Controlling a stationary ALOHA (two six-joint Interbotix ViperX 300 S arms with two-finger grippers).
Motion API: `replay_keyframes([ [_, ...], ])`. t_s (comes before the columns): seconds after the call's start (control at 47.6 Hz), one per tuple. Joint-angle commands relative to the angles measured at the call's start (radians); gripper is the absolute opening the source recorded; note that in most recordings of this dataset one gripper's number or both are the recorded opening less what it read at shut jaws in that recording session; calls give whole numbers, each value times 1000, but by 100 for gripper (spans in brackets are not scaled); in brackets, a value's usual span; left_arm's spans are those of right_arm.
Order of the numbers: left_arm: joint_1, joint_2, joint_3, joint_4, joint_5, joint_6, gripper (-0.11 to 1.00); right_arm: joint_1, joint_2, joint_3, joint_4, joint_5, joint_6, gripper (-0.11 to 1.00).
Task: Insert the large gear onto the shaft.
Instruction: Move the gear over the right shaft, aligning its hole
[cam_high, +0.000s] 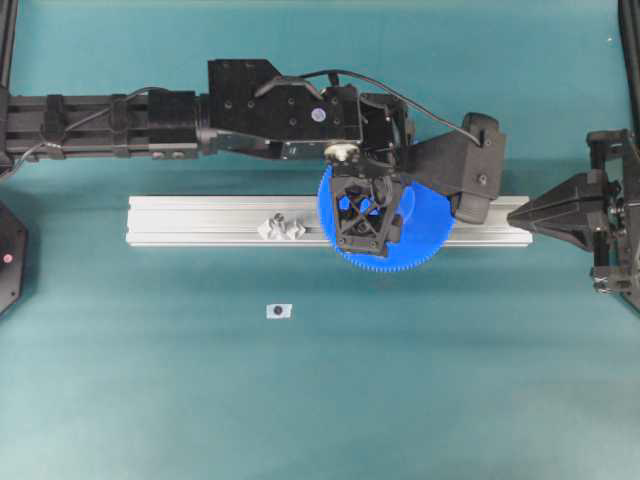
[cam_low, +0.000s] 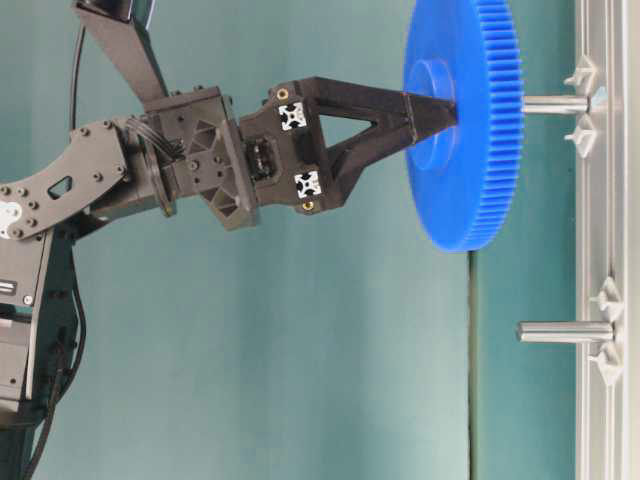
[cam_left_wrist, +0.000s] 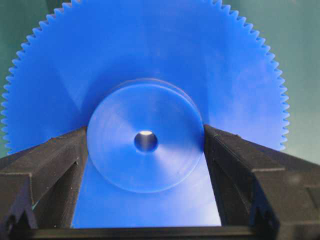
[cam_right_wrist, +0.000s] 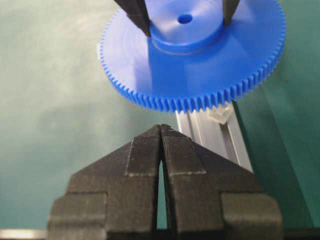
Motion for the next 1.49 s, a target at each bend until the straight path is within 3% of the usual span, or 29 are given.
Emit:
replay_keyframes([
  [0.0,5,-17,-37,2,-8,5,76,-2,6,-9,-2,-3,9,5],
  [0.693,28,57,-44,2,-69,6,76,-2,-8,-9,-2,-3,8,5],
  [1.071,32,54,-32,2,-46,8,76,-2,-32,-9,-2,32,9,5],
  [1.469,83,52,-17,5,-46,57,76,-2,-34,-9,-2,35,9,5],
])
